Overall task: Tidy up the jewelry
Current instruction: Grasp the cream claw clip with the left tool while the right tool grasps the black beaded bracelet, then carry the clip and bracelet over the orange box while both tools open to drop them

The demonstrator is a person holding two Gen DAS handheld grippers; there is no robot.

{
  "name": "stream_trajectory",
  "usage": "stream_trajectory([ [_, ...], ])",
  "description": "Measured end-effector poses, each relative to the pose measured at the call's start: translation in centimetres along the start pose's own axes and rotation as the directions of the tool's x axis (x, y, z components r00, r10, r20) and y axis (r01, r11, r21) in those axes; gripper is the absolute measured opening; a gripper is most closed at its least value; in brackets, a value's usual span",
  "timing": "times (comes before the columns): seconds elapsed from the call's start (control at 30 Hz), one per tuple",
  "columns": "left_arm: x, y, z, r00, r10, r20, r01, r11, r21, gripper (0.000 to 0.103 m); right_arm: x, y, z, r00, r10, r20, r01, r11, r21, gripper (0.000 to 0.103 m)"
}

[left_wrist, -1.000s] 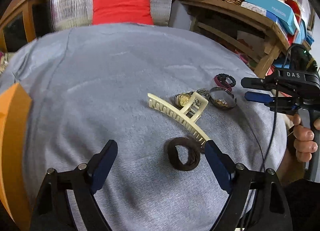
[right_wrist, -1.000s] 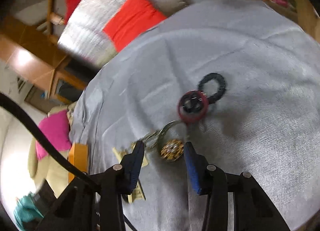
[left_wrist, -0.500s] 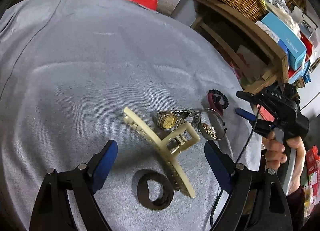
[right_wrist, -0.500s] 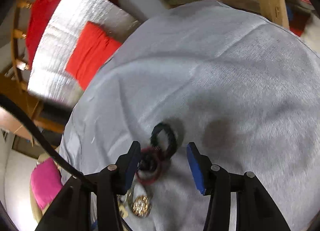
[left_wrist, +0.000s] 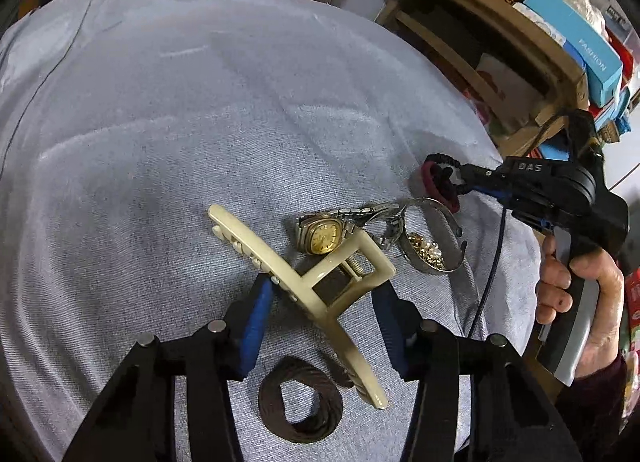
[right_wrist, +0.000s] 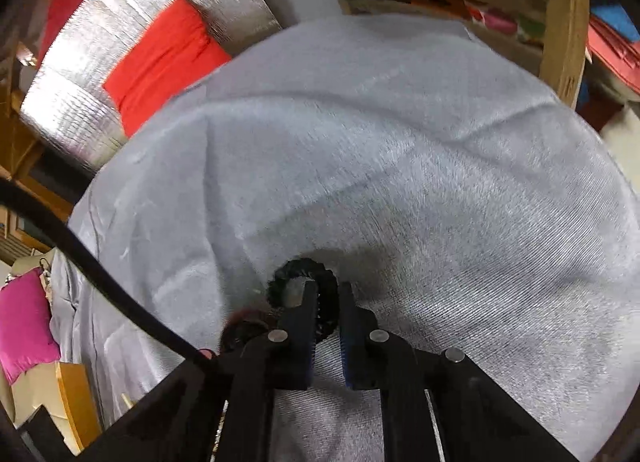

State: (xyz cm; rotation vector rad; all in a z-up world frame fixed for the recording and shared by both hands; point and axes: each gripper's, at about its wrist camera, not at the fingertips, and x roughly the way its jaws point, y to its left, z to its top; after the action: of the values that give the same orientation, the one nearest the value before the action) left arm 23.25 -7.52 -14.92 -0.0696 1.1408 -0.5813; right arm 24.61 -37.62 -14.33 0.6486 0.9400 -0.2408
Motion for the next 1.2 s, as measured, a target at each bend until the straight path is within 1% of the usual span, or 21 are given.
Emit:
stream_trajectory([
  [0.13, -1.1, 1.3, -0.2, 0.999, -0.029, 0.026, 0.030, 0.999, -0.011, 0.052, -2.6, -0.8, -0.1, 0.996, 0.041, 0.077, -0.042, 0.999, 0.008, 0.010],
  [0.3, -3.1, 2.8, -0.1, 0.995, -0.046, 0.089, 0.048, 0.999, -0.016, 0.052, -4.7, -1.7, -0.5, 0.984, 0.092, 0.153, -0.100, 0.994, 0.049, 0.010],
  [0.37, -4.2, 3.3, -0.1, 0.991, -0.032, 0.127, 0.034, 0.999, -0.014, 0.052, -5.2, -1.6, -0.5, 0.975, 0.131, 0.179, -0.142, 0.988, 0.053, 0.010],
  [0.43, -5.4, 3.8, 0.1, 0.987, -0.012, 0.161, 0.015, 1.000, -0.014, 0.052, -5.5, -0.9, -0.5, 0.968, 0.152, 0.200, -0.162, 0.986, 0.037, 0.010],
  [0.5, -6.7, 4.3, 0.2, 0.979, 0.000, 0.202, 0.004, 1.000, -0.021, 0.052, -6.3, -0.1, -0.9, 0.955, 0.178, 0.236, -0.186, 0.983, 0.009, 0.010],
  [0.53, -7.2, 4.4, 0.3, 0.976, 0.009, 0.218, -0.004, 1.000, -0.024, 0.052, -6.9, 0.5, -1.1, 0.942, 0.209, 0.261, -0.213, 0.977, -0.013, 0.010],
  [0.6, -8.7, 4.9, 0.3, 0.966, 0.041, 0.256, -0.035, 0.999, -0.030, 0.052, -7.7, 1.4, -1.6, 0.924, 0.250, 0.289, -0.247, 0.968, -0.049, 0.010],
  [0.67, -10.1, 5.5, 0.3, 0.954, 0.072, 0.291, -0.064, 0.997, -0.038, 0.052, -8.3, 2.9, -2.2, 0.906, 0.299, 0.301, -0.282, 0.954, -0.099, 0.010],
  [0.73, -11.0, 6.0, 0.2, 0.946, 0.082, 0.314, -0.069, 0.996, -0.052, 0.052, -8.6, 4.4, -2.9, 0.895, 0.336, 0.295, -0.307, 0.941, -0.139, 0.010],
  [0.8, -12.3, 6.8, 0.0, 0.936, 0.105, 0.337, -0.085, 0.994, -0.073, 0.052, -8.5, 6.2, -3.8, 0.889, 0.368, 0.274, -0.328, 0.927, -0.180, 0.010],
  [0.9, -14.4, 7.7, -0.6, 0.922, 0.143, 0.361, -0.109, 0.987, -0.114, 0.052, -8.5, 9.1, -5.2, 0.875, 0.433, 0.218, -0.385, 0.894, -0.230, 0.010],
  [1.0, -16.9, 8.5, -1.8, 0.905, 0.178, 0.386, -0.126, 0.979, -0.158, 0.052, -8.5, 12.0, -6.9, 0.870, 0.459, 0.179, -0.396, 0.868, -0.299, 0.010],
  [1.07, -19.7, 9.7, -3.2, 0.887, 0.225, 0.404, -0.159, 0.969, -0.191, 0.052, -8.3, 14.4, -8.3, 0.858, 0.499, 0.122, -0.441, 0.837, -0.324, 0.010],
  [1.13, -22.3, 11.2, -4.9, 0.867, 0.279, 0.412, -0.205, 0.955, -0.216, 0.052, -8.2, 17.0, -9.9, 0.852, 0.518, 0.075, -0.460, 0.810, -0.364, 0.010],
  [1.2, -24.7, 13.2, -7.0, 0.854, 0.345, 0.389, -0.263, 0.932, -0.249, 0.052, -8.3, 20.1, -11.9, 0.838, 0.546, 0.016, -0.493, 0.768, -0.408, 0.010],
])
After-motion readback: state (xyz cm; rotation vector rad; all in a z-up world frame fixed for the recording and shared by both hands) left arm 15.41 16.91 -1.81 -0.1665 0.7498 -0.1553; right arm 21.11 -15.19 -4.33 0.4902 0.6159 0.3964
